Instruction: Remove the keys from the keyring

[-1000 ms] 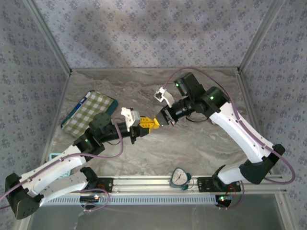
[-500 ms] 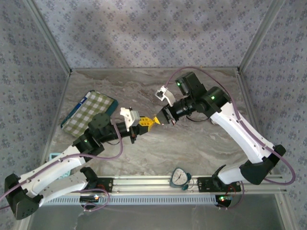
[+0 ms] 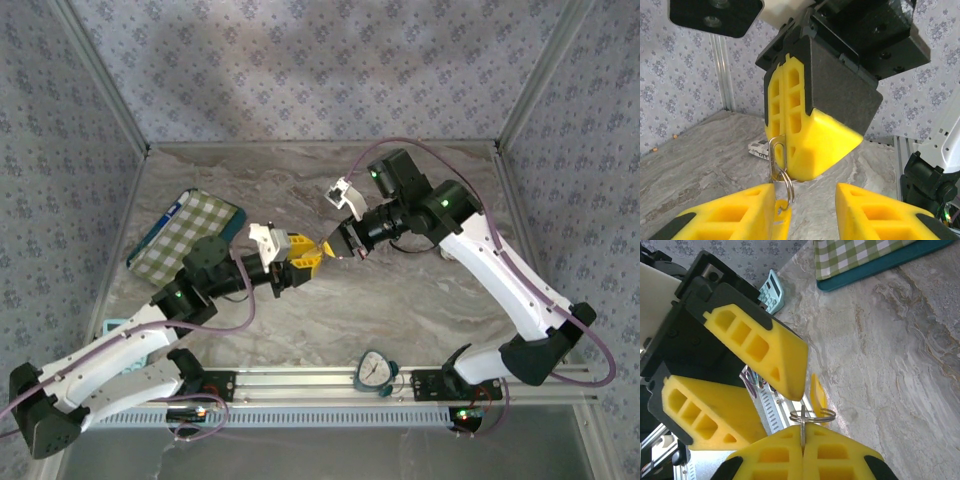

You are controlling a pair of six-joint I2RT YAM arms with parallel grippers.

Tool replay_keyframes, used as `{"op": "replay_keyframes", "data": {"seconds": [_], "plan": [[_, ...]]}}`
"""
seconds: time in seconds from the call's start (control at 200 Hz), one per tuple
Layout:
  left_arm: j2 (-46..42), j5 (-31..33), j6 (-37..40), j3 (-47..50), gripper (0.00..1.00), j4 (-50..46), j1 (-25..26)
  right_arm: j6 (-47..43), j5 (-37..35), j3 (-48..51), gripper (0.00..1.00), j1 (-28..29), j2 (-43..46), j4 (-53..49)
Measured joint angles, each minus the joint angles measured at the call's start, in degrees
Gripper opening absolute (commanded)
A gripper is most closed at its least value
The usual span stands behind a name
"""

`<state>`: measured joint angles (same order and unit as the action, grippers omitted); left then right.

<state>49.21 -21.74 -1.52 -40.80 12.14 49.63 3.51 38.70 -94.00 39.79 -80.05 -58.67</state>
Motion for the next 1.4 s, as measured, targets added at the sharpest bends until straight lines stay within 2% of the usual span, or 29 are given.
{"op": "replay_keyframes", "data": {"seconds": [0.295,0.38,0.48,0.515,0.715,1.074,1.134,1.219,1.319,1.399], "plan": [[2.0,0.8,0.0,0.0,0.27,0.1,0.0,0.1,-0.2,0.0,0.00,0.5,0.0,0.0],[2.4,0.8,0.2,-0.2,0.19,0.1,0.0,0.1,-0.2,0.0,0.00,0.6,0.0,0.0],[2.7,0.7,0.3,-0.5,0.03,0.1,0.0,0.1,-0.6,0.0,0.00,0.6,0.0,0.2],[2.7,0.7,0.3,-0.7,0.00,0.0,0.0,0.1,-0.6,0.0,0.00,0.6,0.0,0.2],[2.6,0.6,0.5,-0.7,0.00,0.1,0.0,0.6,-0.2,0.1,0.00,0.0,0.1,0.5],[1.0,1.8,0.5,-0.6,0.00,0.2,0.0,6.9,6.6,8.4,0.00,-3.4,3.0,9.6],[0.9,1.9,0.5,-0.6,0.17,0.2,0.0,7.2,6.8,8.4,0.00,-3.5,3.0,9.8],[0.3,2.1,0.2,-0.3,0.31,0.7,0.0,6.9,5.5,7.5,0.00,-3.3,2.9,9.2],[-1.7,2.5,-0.2,1.3,0.37,1.4,0.0,5.6,3.2,4.8,0.00,-3.3,2.5,7.4],[-3.8,3.2,-0.2,3.0,0.37,1.4,0.0,4.3,1.9,2.8,0.00,-2.8,2.4,6.2]]}}
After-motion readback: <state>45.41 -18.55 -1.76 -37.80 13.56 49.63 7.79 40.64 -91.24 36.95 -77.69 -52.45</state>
